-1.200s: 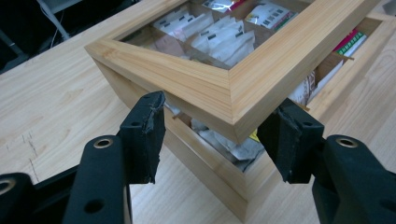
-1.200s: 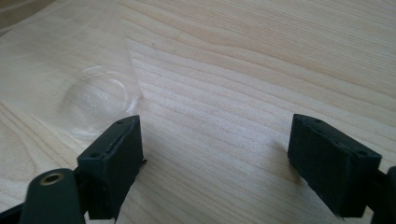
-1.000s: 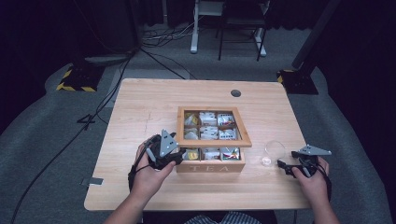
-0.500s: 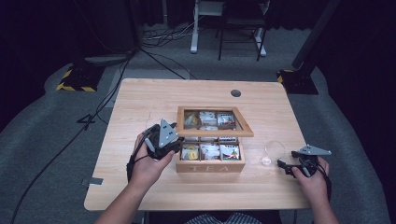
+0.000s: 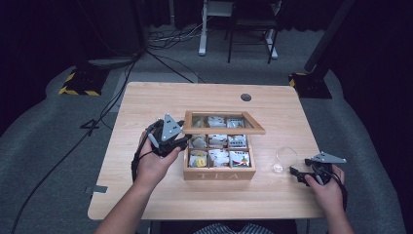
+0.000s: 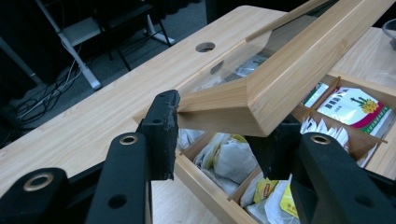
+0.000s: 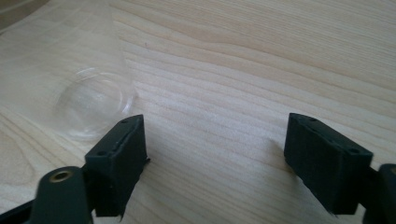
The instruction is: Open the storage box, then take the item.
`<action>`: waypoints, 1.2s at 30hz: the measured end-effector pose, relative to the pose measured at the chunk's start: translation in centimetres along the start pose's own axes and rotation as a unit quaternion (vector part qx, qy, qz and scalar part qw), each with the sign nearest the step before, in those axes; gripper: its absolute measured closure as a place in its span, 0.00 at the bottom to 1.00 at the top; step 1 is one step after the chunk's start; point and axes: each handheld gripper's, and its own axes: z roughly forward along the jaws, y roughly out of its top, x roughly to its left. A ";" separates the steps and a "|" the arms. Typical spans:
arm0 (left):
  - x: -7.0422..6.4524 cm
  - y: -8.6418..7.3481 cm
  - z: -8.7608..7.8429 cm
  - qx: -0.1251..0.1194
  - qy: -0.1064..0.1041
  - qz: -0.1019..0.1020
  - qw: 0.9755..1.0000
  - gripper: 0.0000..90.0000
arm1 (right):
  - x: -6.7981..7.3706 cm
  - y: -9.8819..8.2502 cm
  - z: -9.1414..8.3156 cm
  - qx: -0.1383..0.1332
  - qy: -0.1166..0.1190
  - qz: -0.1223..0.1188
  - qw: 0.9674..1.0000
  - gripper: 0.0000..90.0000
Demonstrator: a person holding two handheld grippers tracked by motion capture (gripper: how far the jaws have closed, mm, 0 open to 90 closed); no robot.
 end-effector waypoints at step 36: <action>0.6 1.0 0.2 0.001 -0.001 -0.006 1.000 0.61 | 5.5 4.8 -9.6 -0.009 0.047 0.006 0.999 0.44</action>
